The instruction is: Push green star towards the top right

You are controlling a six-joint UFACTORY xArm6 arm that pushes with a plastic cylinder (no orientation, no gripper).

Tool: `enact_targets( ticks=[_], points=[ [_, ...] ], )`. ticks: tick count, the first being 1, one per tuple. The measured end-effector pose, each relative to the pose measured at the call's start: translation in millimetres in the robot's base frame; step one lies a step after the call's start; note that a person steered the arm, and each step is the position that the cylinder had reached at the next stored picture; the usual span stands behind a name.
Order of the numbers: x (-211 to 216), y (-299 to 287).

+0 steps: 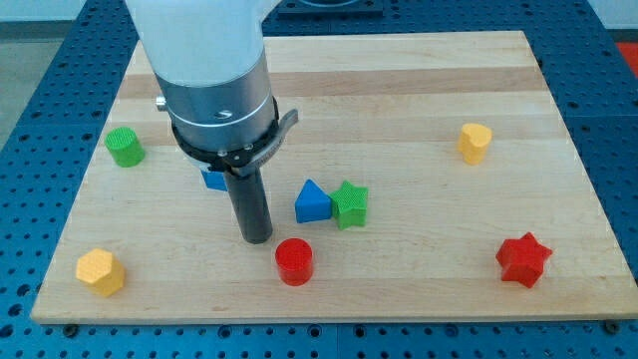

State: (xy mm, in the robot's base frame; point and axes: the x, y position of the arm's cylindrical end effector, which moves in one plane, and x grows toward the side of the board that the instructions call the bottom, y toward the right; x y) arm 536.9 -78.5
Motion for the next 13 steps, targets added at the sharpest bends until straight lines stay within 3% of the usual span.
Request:
enact_targets(
  ticks=[3,4,5,8,10,13],
  points=[
    [0.5,85.5],
    [-0.3,86.1],
    [-18.7,100.5],
    [-126.9,137.6],
    [-198.6,112.8],
    [-224.7,75.0]
  ],
)
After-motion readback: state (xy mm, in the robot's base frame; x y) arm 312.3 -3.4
